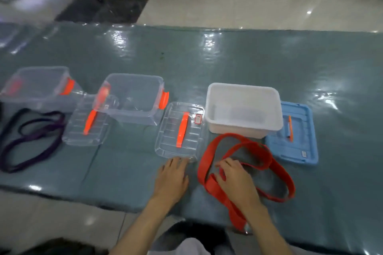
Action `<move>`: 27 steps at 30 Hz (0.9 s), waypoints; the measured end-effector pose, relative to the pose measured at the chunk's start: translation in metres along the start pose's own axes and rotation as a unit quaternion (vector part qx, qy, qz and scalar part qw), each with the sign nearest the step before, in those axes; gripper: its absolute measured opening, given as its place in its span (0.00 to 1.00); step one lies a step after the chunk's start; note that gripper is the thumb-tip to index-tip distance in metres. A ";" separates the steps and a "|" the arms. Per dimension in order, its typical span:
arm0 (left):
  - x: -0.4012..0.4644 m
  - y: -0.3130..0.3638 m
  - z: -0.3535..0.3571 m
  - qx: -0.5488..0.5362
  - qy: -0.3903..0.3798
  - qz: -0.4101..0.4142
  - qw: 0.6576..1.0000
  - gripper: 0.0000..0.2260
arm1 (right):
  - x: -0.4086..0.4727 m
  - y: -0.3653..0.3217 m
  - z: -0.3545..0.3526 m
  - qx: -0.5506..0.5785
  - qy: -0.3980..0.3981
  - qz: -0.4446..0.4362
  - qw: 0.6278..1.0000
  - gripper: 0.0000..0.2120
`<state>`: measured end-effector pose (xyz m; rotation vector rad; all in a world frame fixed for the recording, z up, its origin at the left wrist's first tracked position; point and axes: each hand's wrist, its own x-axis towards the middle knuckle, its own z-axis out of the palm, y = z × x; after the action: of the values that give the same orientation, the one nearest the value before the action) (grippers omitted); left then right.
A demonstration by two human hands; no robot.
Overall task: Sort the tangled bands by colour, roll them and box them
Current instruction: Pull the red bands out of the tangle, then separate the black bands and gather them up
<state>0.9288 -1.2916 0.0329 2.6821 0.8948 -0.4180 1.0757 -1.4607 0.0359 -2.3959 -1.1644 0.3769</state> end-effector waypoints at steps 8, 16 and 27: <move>-0.074 -0.112 -0.010 -0.047 0.065 -0.150 0.985 0.22 | 0.029 -0.106 0.034 -0.001 -0.088 -0.126 0.988 0.09; -0.144 -0.282 -0.013 -0.096 0.134 -0.251 0.954 0.19 | 0.055 -0.261 0.122 -0.045 -0.174 -0.195 0.964 0.12; -0.243 -0.489 -0.016 -0.169 0.196 -0.337 0.905 0.15 | 0.087 -0.516 0.246 -0.063 -0.241 -0.283 0.926 0.12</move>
<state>0.4442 -1.0404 0.0492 2.0984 1.8299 0.1575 0.6774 -1.0436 0.0798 -1.9793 -2.0787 0.7318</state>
